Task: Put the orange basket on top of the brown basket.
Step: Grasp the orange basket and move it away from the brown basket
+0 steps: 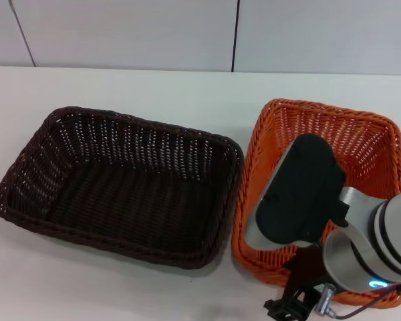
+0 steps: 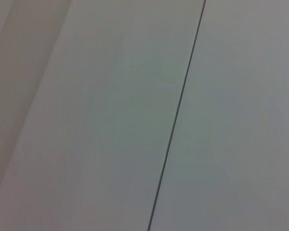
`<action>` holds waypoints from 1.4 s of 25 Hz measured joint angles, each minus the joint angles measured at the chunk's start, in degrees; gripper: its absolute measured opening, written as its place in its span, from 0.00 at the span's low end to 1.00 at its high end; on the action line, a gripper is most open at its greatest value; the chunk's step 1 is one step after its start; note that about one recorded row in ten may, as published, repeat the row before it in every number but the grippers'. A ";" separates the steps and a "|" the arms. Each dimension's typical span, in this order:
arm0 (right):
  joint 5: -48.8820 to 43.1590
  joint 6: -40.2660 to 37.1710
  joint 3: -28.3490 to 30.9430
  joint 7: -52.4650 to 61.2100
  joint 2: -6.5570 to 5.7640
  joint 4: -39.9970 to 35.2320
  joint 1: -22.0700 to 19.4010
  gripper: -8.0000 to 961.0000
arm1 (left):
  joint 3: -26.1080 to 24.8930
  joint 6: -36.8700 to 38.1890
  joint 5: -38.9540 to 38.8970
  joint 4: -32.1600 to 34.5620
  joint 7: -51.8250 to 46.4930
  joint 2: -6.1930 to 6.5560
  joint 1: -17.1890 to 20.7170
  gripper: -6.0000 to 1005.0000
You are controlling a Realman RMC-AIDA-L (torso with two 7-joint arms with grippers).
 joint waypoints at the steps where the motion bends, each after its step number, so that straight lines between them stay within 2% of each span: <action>1: -0.26 -0.07 0.05 0.00 -0.01 -0.17 -0.02 0.66 | 0.00 -0.02 0.00 -0.01 0.00 0.01 0.01 0.60; 7: -3.60 -0.91 0.55 0.51 0.01 0.48 -0.38 0.66 | 0.00 -0.06 0.01 -0.09 0.00 0.02 0.13 0.60; 19: -4.99 -2.03 -0.06 0.54 0.02 0.61 -0.05 0.28 | -0.04 -0.16 -0.41 -1.72 0.00 -0.15 0.66 0.60; 24: -7.10 -2.72 0.07 1.09 0.03 1.46 0.00 0.17 | -0.06 -0.20 -0.34 -1.98 0.00 -0.20 0.54 0.60; 29: -12.16 -2.93 0.25 2.30 0.01 4.12 -0.14 0.16 | -0.06 -0.24 -0.34 -1.99 0.00 -0.14 0.33 0.60; 35: -12.22 -3.41 1.32 2.76 -0.06 4.90 0.23 0.15 | -0.06 -0.25 -0.39 -1.98 0.00 -0.01 0.23 0.60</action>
